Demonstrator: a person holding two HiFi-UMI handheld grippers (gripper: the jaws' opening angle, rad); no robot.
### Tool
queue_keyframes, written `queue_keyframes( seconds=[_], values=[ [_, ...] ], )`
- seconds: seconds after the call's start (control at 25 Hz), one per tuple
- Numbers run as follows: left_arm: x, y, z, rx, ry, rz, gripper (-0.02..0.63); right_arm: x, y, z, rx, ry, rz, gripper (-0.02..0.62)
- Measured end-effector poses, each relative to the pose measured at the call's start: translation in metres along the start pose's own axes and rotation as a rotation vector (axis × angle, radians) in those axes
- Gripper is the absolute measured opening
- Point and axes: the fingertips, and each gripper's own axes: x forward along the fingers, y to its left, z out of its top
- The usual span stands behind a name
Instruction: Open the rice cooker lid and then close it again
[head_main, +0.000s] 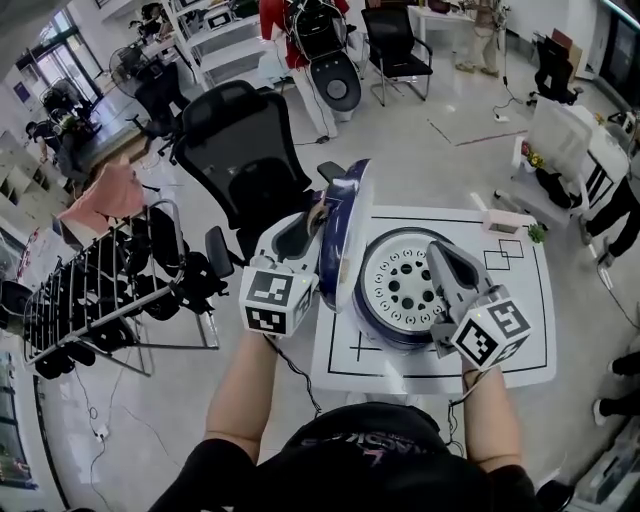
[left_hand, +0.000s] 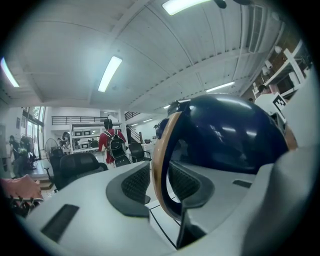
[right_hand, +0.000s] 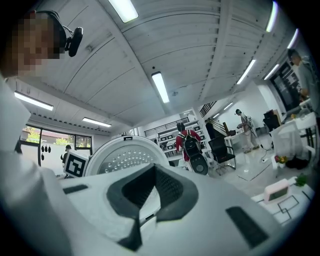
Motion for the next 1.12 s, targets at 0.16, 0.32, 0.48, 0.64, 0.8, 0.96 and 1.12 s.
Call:
queue_keyframes(
  seconds=[0.16, 0.32, 0.48, 0.64, 0.8, 0.96, 1.12],
  values=[
    [-0.002, 0.011, -0.008, -0.062, -0.001, -0.001, 0.118, 0.009, 0.006, -0.005, 0.001, 0.006, 0.006, 0.002],
    [-0.003, 0.010, -0.008, -0.058, -0.008, -0.003, 0.107, 0.015, 0.010, -0.007, 0.000, 0.014, 0.007, 0.002],
    [-0.004, 0.011, -0.008, -0.075, -0.016, -0.002, 0.098, 0.018, 0.014, -0.009, 0.002, 0.014, 0.003, 0.002],
    [-0.008, 0.010, -0.008, -0.043, -0.015, 0.008, 0.092, 0.016, 0.016, -0.012, 0.001, 0.017, -0.004, 0.002],
    [-0.015, 0.010, -0.006, -0.036, -0.030, 0.020, 0.085, 0.013, 0.017, -0.013, 0.003, 0.018, -0.012, 0.002],
    [-0.028, 0.016, -0.002, -0.048, -0.052, 0.033, 0.075, 0.011, 0.022, -0.013, -0.002, 0.020, -0.015, 0.002],
    [-0.046, 0.019, -0.001, -0.072, -0.064, 0.050, 0.075, 0.007, 0.029, -0.012, -0.007, 0.021, -0.007, 0.002]
  ],
)
